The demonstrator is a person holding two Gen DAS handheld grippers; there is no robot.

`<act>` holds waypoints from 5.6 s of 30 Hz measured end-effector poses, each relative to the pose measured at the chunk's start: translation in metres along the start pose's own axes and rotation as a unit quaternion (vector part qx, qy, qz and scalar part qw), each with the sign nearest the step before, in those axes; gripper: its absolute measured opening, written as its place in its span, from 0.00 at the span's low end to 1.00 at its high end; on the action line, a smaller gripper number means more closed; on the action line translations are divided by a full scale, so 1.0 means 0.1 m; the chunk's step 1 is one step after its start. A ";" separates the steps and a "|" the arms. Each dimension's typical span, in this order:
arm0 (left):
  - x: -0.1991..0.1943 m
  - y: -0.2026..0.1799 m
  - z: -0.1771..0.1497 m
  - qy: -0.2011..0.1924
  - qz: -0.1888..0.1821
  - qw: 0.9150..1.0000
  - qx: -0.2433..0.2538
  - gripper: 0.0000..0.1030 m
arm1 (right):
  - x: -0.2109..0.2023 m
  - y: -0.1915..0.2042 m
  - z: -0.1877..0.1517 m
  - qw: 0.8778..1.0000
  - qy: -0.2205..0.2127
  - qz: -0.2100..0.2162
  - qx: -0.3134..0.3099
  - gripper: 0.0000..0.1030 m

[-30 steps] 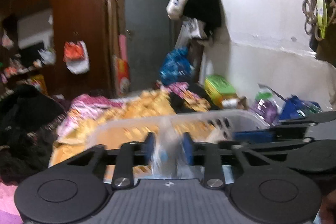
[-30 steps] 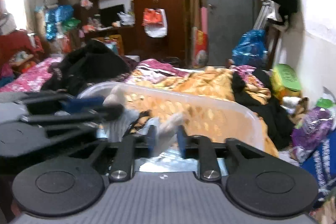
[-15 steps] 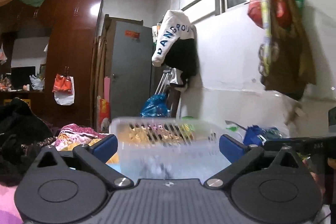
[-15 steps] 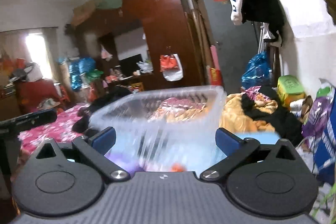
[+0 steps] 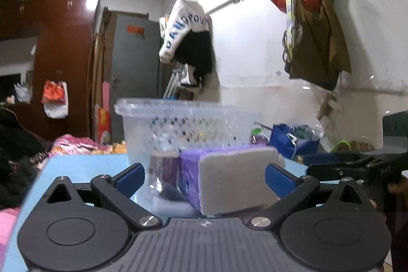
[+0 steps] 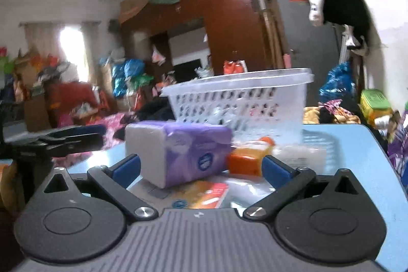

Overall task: Organize objects
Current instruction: 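Move both grippers to the purple-and-white tissue pack, then close both grippers on the tissue pack, then lift the tissue pack into the white basket and release, then move both grippers to the white medicine box and grasp it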

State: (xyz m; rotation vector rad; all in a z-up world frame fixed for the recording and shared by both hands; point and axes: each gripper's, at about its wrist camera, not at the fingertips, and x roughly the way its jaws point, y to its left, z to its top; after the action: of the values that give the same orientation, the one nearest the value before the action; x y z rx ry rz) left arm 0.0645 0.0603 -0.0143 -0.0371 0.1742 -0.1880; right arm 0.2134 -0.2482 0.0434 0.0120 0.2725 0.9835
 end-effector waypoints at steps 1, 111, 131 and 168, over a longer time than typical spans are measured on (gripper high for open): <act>0.04 0.00 -0.02 0.004 -0.001 1.000 -0.001 0.97 | 0.02 0.03 -0.03 1.000 0.000 -0.001 -0.004 1.00; 0.00 -0.07 0.19 -0.008 0.006 1.000 0.012 0.82 | -0.55 -0.48 -0.26 0.999 -0.024 -0.009 0.041 1.00; -0.21 -0.22 -0.69 0.032 -0.051 0.998 0.028 0.82 | -0.43 -0.18 -0.75 0.998 0.001 0.061 -0.018 0.86; -0.11 -0.38 -0.80 0.025 -0.035 0.997 0.068 0.52 | -0.35 -0.03 -0.84 0.996 0.004 0.056 -0.071 0.45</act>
State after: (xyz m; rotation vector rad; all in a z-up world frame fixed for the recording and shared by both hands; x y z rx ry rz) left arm 0.0332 0.0233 -0.0898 0.0961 0.2103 -0.2710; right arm 0.1775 -0.2882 -0.0307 -0.1077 0.2112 1.1122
